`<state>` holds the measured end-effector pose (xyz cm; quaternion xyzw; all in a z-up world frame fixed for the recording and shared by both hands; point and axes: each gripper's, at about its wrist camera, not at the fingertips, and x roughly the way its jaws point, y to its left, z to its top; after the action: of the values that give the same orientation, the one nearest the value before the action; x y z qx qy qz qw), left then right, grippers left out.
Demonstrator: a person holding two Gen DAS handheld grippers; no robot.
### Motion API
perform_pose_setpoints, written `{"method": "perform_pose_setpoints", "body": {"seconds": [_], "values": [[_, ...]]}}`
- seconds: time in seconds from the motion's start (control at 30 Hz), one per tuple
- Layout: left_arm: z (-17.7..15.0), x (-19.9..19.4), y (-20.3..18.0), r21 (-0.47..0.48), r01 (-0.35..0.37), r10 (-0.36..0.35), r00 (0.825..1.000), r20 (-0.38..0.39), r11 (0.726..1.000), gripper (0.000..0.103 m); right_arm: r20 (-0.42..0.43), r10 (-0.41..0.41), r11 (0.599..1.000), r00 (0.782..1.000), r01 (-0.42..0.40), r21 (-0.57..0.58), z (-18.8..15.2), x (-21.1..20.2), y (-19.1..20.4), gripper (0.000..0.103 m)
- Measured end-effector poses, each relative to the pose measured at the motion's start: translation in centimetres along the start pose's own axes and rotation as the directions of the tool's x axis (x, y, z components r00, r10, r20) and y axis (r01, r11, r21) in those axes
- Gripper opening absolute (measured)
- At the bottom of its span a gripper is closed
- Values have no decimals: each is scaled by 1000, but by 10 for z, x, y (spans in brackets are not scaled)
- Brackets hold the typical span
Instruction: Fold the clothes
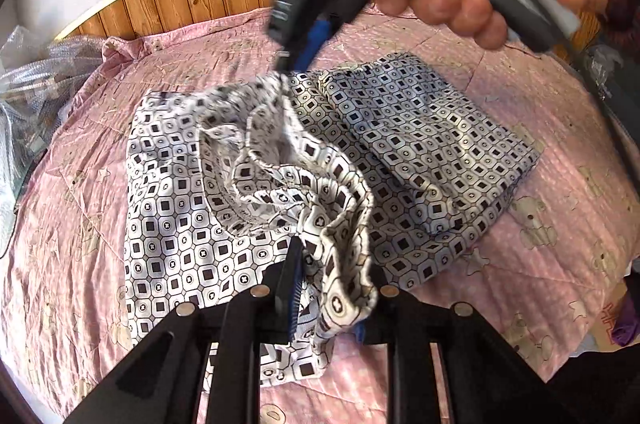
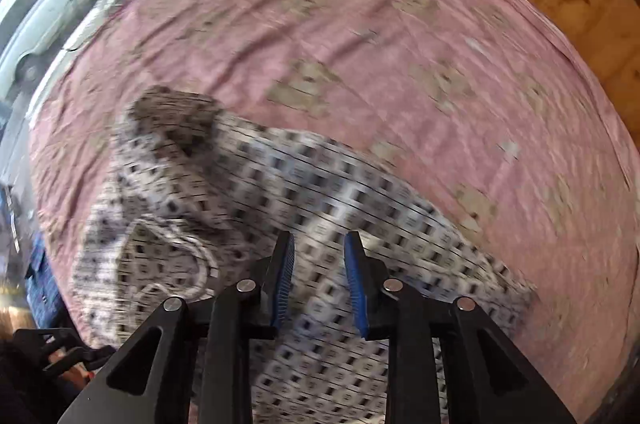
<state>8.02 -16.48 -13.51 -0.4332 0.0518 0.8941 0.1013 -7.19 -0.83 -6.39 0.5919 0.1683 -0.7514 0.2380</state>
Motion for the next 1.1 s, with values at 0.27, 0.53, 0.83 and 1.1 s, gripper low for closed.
{"method": "perform_pose_setpoints", "body": {"seconds": [0.27, 0.53, 0.83, 1.1], "values": [[-7, -23, 40, -190, 141, -145, 989, -4, 971, 31, 35, 342, 936, 939, -337, -102, 63, -7, 100, 57], [9, -23, 49, -301, 124, -109, 992, 64, 946, 32, -90, 306, 906, 948, -319, -280, 118, 30, 166, 10], [21, -19, 52, -381, 157, -112, 984, 136, 911, 31, 11, 253, 941, 967, -243, -237, 155, 32, 140, 45], [22, 19, 32, -340, 173, -166, 985, 49, 924, 31, -20, 455, 888, 890, -453, 76, 77, 51, 60, 53]]}}
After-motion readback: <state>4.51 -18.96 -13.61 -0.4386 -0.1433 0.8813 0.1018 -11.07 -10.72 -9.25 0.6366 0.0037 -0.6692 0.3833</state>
